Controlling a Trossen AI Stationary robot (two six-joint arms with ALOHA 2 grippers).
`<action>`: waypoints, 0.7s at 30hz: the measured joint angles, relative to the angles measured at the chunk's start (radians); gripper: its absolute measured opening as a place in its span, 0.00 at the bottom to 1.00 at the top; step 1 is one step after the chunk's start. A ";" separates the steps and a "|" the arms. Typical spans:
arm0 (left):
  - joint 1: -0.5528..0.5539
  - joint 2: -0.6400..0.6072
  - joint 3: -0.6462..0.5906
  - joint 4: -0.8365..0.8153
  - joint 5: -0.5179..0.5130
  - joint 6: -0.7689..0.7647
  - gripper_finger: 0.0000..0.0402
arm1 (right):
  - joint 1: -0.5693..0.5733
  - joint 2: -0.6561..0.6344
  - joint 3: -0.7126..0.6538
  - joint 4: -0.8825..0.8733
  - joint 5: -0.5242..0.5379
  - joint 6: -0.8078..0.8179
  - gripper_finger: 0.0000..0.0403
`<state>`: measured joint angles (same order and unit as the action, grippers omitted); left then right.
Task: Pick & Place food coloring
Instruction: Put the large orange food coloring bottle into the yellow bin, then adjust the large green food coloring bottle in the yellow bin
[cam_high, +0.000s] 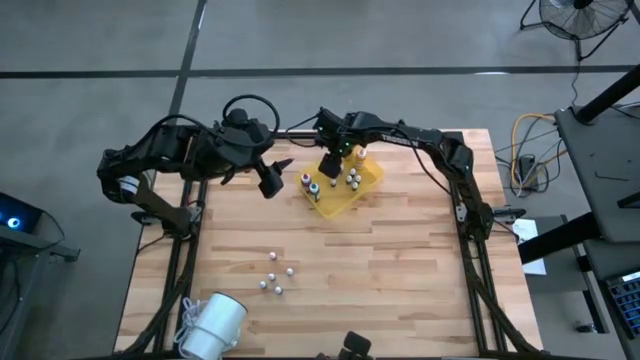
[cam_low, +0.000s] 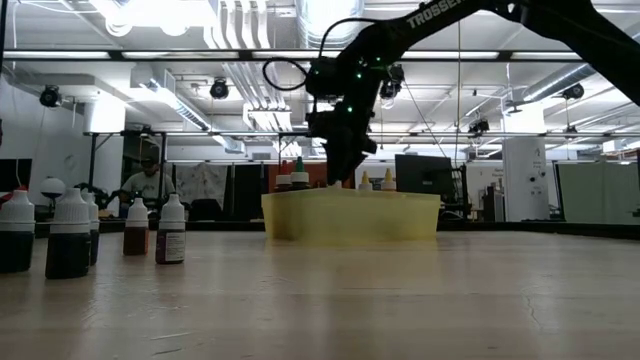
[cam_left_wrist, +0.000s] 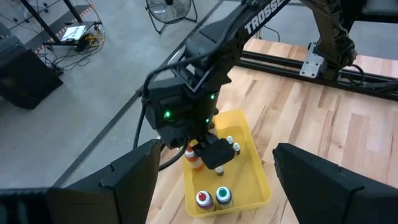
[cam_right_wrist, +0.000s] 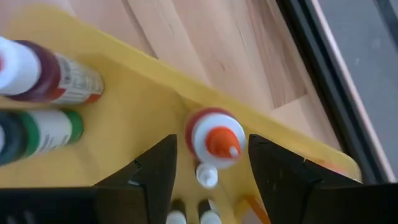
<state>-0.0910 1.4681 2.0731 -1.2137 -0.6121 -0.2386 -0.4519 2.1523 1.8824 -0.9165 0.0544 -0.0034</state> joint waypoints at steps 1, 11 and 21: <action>0.000 -0.001 0.000 0.000 0.000 0.000 0.71 | 0.000 -0.004 0.012 -0.019 0.000 -0.004 0.48; 0.000 -0.001 0.000 0.000 0.000 -0.001 0.71 | 0.010 -0.094 0.100 -0.049 -0.014 -0.030 0.47; 0.000 -0.014 0.000 -0.014 0.000 -0.002 0.71 | 0.097 -0.267 0.083 -0.051 -0.161 -0.053 0.46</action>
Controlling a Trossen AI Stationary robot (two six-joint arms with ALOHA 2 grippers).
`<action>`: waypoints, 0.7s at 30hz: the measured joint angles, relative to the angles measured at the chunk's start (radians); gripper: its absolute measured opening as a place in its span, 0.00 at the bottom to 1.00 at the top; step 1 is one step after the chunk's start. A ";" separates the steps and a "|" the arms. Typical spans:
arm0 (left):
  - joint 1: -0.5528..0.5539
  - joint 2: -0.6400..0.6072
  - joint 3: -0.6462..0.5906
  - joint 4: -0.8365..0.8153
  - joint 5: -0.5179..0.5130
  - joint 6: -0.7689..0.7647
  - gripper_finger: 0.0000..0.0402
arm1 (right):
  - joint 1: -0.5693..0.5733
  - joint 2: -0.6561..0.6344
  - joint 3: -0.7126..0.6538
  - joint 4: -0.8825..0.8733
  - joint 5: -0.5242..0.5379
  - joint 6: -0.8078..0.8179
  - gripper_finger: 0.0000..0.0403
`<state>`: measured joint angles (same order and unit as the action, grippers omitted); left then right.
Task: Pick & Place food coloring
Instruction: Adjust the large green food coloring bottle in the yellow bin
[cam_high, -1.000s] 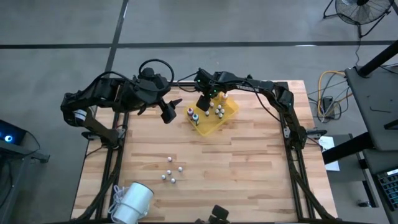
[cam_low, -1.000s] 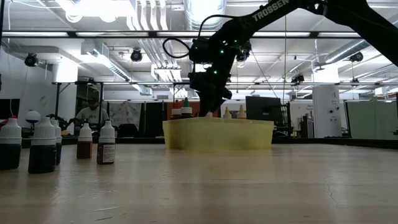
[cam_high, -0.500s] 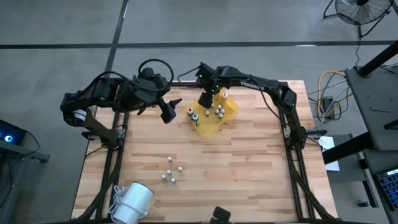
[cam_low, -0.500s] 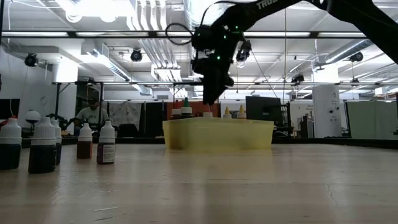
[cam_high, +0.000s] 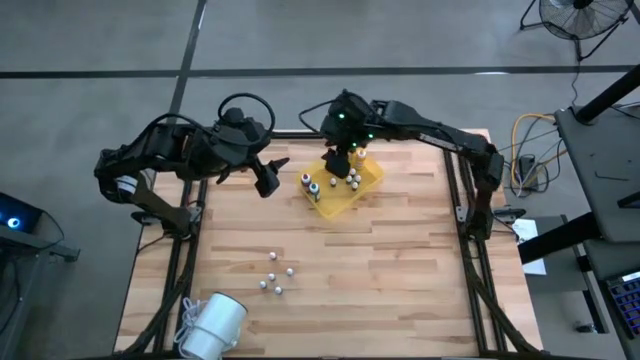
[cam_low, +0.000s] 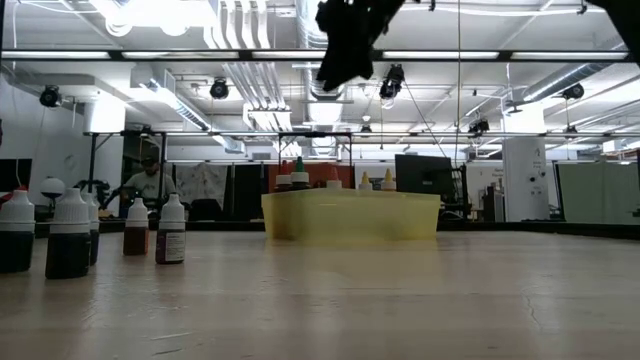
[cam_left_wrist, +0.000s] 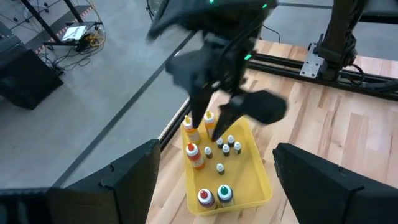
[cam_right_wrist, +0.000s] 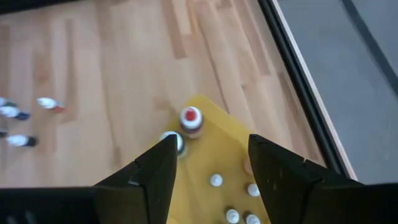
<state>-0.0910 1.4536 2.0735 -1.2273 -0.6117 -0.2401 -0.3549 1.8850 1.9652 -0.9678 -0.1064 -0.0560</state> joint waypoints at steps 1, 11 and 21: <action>0.000 -0.001 0.000 -0.006 0.000 0.000 0.71 | 0.011 -0.015 -0.003 0.000 0.000 -0.004 0.46; 0.000 -0.001 -0.001 -0.057 0.001 -0.028 0.66 | 0.076 -0.183 -0.133 0.008 0.001 0.016 0.41; 0.000 -0.002 -0.019 -0.074 0.137 -0.033 0.41 | 0.127 -0.478 -0.461 0.218 0.002 0.156 0.11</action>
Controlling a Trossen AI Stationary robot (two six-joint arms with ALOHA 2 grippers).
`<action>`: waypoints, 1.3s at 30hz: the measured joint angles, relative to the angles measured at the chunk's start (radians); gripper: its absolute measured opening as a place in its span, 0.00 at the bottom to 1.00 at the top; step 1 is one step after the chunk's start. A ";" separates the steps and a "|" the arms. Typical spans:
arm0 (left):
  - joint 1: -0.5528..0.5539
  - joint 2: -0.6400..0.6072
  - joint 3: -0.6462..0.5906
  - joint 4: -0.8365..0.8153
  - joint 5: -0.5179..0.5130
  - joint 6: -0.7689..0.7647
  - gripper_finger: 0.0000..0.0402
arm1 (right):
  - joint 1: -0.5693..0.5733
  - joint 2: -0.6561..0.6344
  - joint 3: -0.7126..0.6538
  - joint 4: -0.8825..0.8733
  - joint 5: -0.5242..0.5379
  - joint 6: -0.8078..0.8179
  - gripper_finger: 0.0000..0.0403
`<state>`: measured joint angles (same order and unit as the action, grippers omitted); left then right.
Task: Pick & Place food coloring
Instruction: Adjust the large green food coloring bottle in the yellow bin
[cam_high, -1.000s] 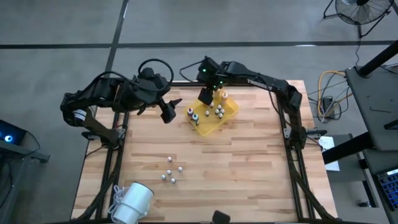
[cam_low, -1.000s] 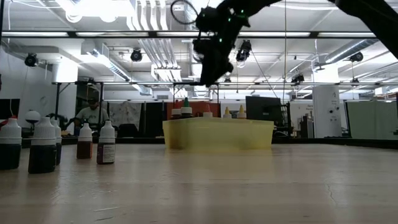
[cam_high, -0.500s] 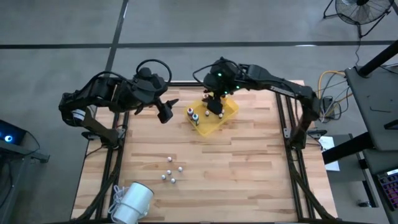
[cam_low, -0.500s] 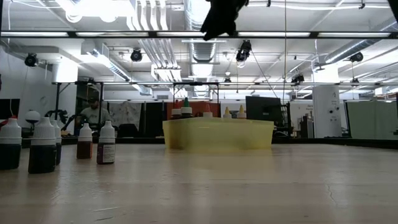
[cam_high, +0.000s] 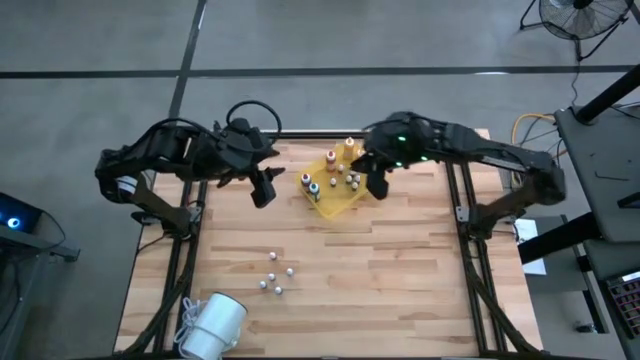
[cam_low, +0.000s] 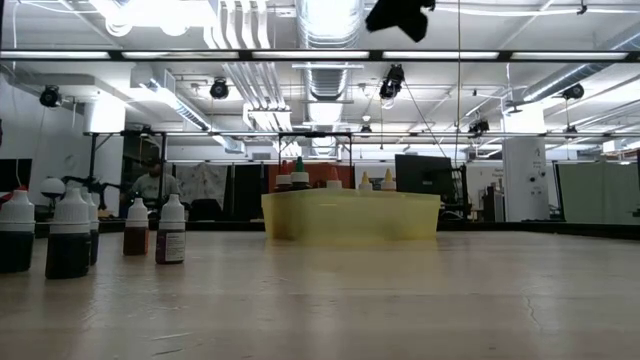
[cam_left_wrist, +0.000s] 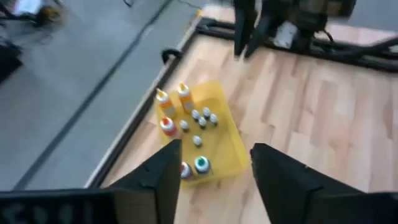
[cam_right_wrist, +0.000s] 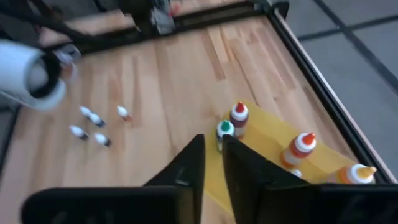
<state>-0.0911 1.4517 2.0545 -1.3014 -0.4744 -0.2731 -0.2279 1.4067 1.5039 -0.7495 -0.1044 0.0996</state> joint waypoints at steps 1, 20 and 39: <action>-0.001 0.000 -0.003 -0.006 0.011 -0.003 0.39 | 0.004 -0.033 -0.031 0.025 0.000 0.018 0.08; -0.003 0.000 -0.031 -0.017 0.022 -0.015 0.14 | 0.047 -0.153 -0.188 0.148 -0.001 0.103 0.02; -0.010 -0.007 -0.032 -0.016 0.012 -0.013 0.00 | 0.047 -0.142 -0.288 0.166 -0.001 0.130 0.02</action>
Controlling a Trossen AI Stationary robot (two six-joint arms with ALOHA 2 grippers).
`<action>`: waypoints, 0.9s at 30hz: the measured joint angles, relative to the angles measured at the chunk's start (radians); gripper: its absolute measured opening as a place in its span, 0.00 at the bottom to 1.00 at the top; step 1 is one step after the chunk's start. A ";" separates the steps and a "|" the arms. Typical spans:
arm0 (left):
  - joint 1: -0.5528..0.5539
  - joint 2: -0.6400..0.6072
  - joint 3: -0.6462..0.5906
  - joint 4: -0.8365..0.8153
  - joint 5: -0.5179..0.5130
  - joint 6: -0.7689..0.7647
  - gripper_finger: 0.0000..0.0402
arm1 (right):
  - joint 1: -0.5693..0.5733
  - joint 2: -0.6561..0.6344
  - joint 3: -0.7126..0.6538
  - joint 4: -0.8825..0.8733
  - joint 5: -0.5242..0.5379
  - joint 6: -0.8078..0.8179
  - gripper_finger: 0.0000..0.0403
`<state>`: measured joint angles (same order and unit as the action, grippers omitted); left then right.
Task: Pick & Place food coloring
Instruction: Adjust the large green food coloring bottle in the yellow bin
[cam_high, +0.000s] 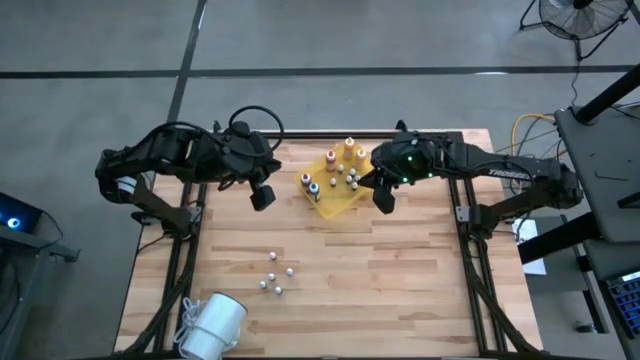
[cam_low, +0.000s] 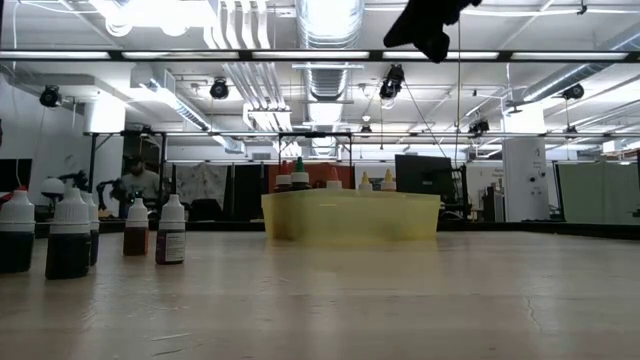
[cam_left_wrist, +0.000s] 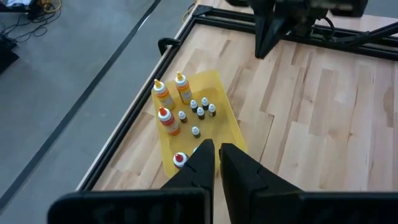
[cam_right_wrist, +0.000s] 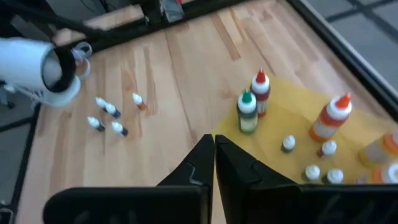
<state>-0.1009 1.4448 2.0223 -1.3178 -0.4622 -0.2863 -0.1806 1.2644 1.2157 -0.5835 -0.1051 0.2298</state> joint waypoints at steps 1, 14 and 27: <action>0.000 -0.005 -0.004 0.001 -0.001 0.000 0.00 | 0.000 0.000 -0.012 0.002 0.000 0.000 0.02; 0.002 -0.229 -0.264 0.178 -0.011 0.003 0.00 | -0.003 0.062 -0.001 0.046 -0.015 0.008 0.07; 0.003 -0.367 -0.416 0.201 -0.011 -0.030 0.00 | -0.009 0.331 0.280 -0.156 -0.056 -0.085 0.39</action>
<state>-0.0982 1.0780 1.6068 -1.1164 -0.4732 -0.3167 -0.1900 1.5955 1.4957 -0.7392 -0.1608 0.1453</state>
